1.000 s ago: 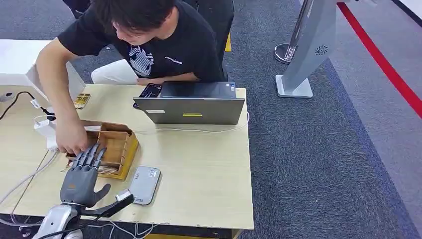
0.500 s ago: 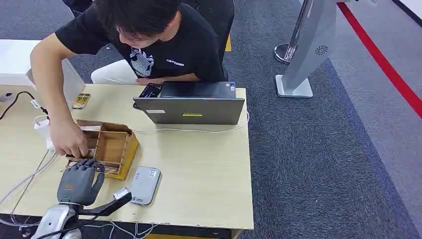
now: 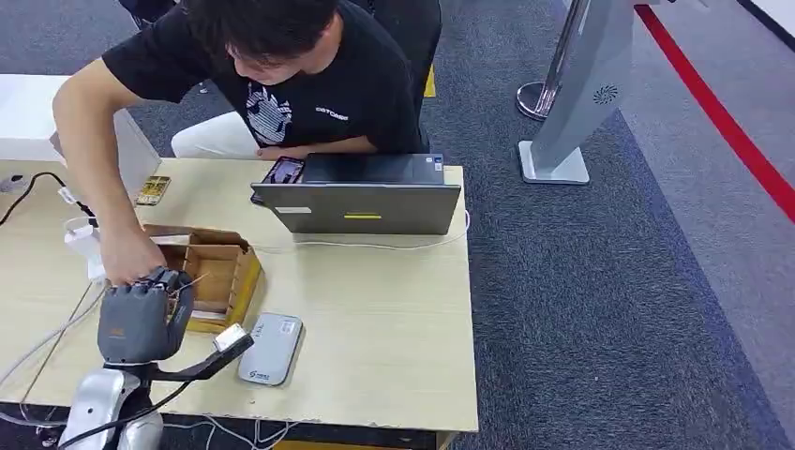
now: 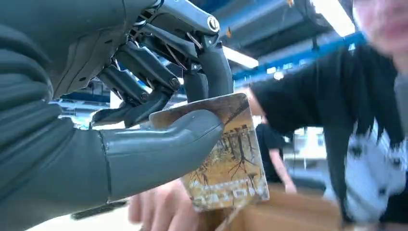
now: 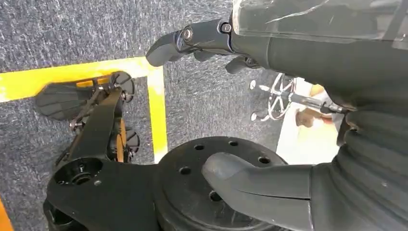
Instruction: Pass the card to the sensor for recognition and then transmit it.
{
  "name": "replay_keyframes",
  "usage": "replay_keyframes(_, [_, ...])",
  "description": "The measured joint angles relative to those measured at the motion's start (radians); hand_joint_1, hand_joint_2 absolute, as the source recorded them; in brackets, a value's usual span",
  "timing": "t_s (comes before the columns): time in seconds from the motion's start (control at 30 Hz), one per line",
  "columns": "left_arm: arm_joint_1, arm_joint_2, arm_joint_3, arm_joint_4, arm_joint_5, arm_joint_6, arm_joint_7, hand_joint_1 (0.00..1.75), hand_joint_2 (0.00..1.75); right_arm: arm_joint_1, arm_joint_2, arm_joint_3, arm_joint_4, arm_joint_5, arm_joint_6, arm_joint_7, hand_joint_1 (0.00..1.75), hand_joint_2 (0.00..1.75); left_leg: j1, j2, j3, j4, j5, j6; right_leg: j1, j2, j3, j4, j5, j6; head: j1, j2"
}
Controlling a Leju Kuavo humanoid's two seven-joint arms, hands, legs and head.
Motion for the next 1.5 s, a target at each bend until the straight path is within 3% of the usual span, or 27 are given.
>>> replay_keyframes(0.37, [-0.080, -0.006, 0.000, -0.060, -0.032, -0.026, 0.023, 1.75, 1.75, -0.005, 0.000, 0.026, 0.001, -0.004, 0.013, 0.000, 0.00, 1.75, 0.000, 0.000, 0.000, 0.000, 0.000, 0.000, 0.000, 0.000, 0.000, 0.000, 0.000, 0.000, 0.000, 0.000])
replay_keyframes(0.67, [-0.115, -0.005, 0.029, -0.061, 0.011, -0.042, 0.032, 1.75, 1.75, -0.007, 0.000, 0.045, 0.001, -0.007, 0.013, 0.001, 0.00, 1.75, 0.000, 0.001, 0.000, 0.000, 0.000, 0.000, 0.000, 0.001, 0.000, 0.000, 0.000, 0.000, 0.000, 0.000])
replay_keyframes(0.7, [-0.117, -0.005, 0.035, -0.061, 0.013, -0.042, 0.032, 0.00, 1.75, -0.007, 0.000, 0.045, 0.001, -0.008, 0.013, 0.001, 0.00, 1.75, 0.000, 0.001, 0.000, 0.000, 0.000, 0.000, 0.000, 0.001, 0.000, 0.000, 0.000, 0.000, 0.000, 0.000])
replay_keyframes(0.9, [-0.116, -0.013, 0.058, -0.061, 0.036, -0.027, 0.024, 0.00, 1.75, -0.009, 0.000, 0.047, 0.002, -0.013, 0.010, 0.003, 0.00, 1.75, 0.000, 0.000, -0.002, 0.000, 0.000, 0.000, 0.000, 0.001, -0.001, 0.000, 0.000, 0.000, 0.000, 0.000])
replay_keyframes(1.0, [-0.112, -0.030, 0.080, -0.075, 0.068, 0.014, 0.002, 0.00, 1.75, -0.008, 0.000, 0.048, 0.002, -0.016, 0.009, 0.003, 0.00, 1.75, 0.000, 0.000, -0.003, 0.000, 0.000, 0.000, 0.000, 0.001, -0.002, 0.000, 0.000, 0.000, 0.000, 0.000])
replay_keyframes(1.13, [-0.092, -0.075, 0.127, -0.117, 0.181, 0.084, -0.071, 0.00, 1.75, -0.008, 0.000, 0.059, 0.004, -0.025, 0.009, 0.003, 0.00, 1.75, 0.000, 0.000, -0.003, 0.000, 0.000, 0.000, 0.000, 0.000, -0.002, 0.000, 0.000, 0.000, 0.000, 0.000])
replay_keyframes(1.2, [-0.079, -0.106, 0.164, -0.146, 0.318, 0.090, -0.160, 0.00, 1.75, -0.008, 0.000, 0.066, 0.004, -0.031, 0.006, 0.004, 0.00, 1.75, 0.000, 0.000, -0.003, 0.000, 0.000, 0.000, 0.000, 0.001, -0.002, 0.000, 0.000, 0.000, 0.000, 0.000])
replay_keyframes(1.33, [-0.071, -0.191, 0.290, -0.190, 0.610, 0.023, -0.354, 0.00, 1.75, -0.008, 0.000, 0.078, 0.006, -0.050, -0.001, 0.005, 0.00, 1.75, 0.000, 0.001, -0.002, 0.000, 0.000, 0.000, 0.000, 0.000, -0.002, 0.000, 0.000, 0.000, 0.000, 0.000])
replay_keyframes(1.43, [-0.069, -0.235, 0.370, -0.204, 0.684, -0.024, -0.394, 0.00, 1.75, -0.009, 0.000, 0.088, 0.007, -0.059, -0.003, 0.004, 0.00, 1.75, 0.000, 0.000, -0.003, 0.000, 0.000, 0.000, 0.000, 0.000, -0.002, 0.000, 0.000, 0.000, 0.000, 0.000])
replay_keyframes(1.5, [-0.074, -0.264, 0.433, -0.206, 0.826, -0.134, -0.397, 0.00, 1.75, -0.009, 0.000, 0.090, 0.008, -0.074, -0.005, 0.004, 0.00, 1.75, 0.000, 0.000, -0.003, 0.000, 0.000, 0.000, 0.000, 0.000, -0.002, 0.000, 0.000, 0.000, 0.000, 0.000])
